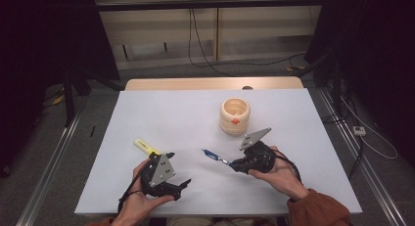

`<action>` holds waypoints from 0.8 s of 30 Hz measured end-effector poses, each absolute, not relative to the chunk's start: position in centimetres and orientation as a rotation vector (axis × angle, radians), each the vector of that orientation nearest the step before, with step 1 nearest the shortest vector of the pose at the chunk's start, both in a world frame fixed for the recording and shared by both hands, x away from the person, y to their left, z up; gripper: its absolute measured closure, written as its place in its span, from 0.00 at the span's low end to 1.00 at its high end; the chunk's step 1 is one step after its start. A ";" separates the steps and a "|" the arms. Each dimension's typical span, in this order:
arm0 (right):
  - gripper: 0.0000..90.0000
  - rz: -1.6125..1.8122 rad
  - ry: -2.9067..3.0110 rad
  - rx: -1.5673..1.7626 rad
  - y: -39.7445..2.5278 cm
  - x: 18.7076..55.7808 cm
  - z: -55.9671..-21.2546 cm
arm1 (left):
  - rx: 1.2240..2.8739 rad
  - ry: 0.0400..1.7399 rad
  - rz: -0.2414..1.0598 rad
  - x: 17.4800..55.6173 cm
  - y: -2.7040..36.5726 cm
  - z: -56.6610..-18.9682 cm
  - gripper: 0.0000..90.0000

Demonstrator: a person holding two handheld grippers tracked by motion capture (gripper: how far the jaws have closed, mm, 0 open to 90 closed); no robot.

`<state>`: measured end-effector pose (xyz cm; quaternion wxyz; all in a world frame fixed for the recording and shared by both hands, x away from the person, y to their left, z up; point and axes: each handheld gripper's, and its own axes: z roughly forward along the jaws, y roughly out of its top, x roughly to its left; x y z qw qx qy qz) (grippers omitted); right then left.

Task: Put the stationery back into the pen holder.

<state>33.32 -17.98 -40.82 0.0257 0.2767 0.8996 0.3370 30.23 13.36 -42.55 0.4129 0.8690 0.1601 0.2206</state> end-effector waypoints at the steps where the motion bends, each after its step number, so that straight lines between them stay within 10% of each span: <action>1: 0.90 1.043 2.784 0.848 -17.9 33.3 -40.8 | 2.188 0.398 0.563 30.3 13.2 -42.6 0.08; 24: 0.90 1.046 2.804 0.822 -17.7 33.5 -40.6 | 2.239 0.022 1.016 31.5 7.8 -42.6 0.15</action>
